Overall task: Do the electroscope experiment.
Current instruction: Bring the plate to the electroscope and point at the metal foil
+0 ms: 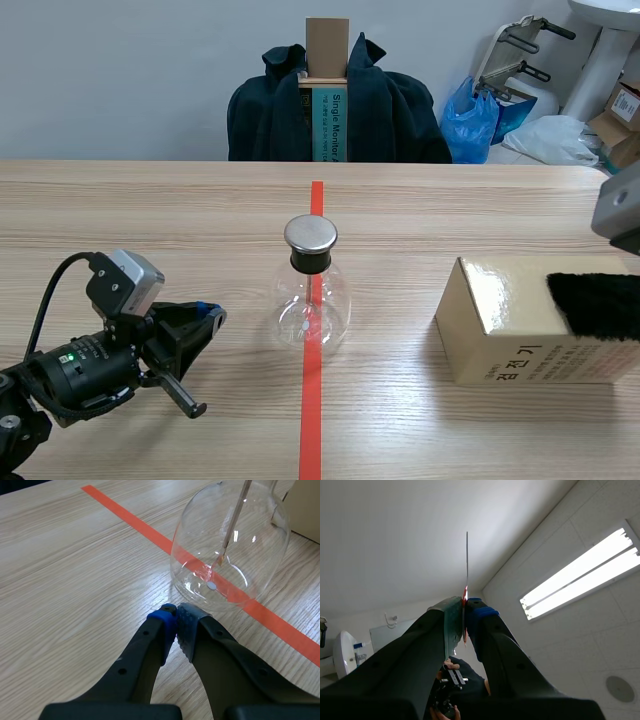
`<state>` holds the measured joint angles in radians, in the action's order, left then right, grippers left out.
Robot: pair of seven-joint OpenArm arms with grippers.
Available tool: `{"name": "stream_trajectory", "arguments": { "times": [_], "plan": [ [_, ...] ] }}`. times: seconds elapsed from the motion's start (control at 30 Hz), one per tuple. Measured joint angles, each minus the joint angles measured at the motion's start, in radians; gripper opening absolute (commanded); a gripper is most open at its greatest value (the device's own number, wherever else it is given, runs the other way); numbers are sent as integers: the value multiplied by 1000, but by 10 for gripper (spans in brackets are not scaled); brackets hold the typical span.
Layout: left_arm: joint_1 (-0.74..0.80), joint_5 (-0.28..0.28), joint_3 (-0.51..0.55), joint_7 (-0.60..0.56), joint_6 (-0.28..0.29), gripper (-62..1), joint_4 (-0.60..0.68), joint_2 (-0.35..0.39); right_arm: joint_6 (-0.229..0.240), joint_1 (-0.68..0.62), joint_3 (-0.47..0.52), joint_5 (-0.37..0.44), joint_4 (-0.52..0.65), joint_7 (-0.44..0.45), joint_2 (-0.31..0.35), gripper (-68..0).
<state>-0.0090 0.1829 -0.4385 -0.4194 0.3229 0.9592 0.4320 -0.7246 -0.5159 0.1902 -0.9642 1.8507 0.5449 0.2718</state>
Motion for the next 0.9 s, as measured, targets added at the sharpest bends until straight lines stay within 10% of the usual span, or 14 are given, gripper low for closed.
{"name": "stream_trajectory", "arguments": {
  "times": [0.67,0.9],
  "plan": [
    [-5,-51,0,-19,12,-568,1,-19,315,193,-119,-55,-32,-179,0,-669],
    [-5,-51,0,-19,14,-568,1,-19,325,284,-275,-119,-144,-218,0,-669]
  ]
}}
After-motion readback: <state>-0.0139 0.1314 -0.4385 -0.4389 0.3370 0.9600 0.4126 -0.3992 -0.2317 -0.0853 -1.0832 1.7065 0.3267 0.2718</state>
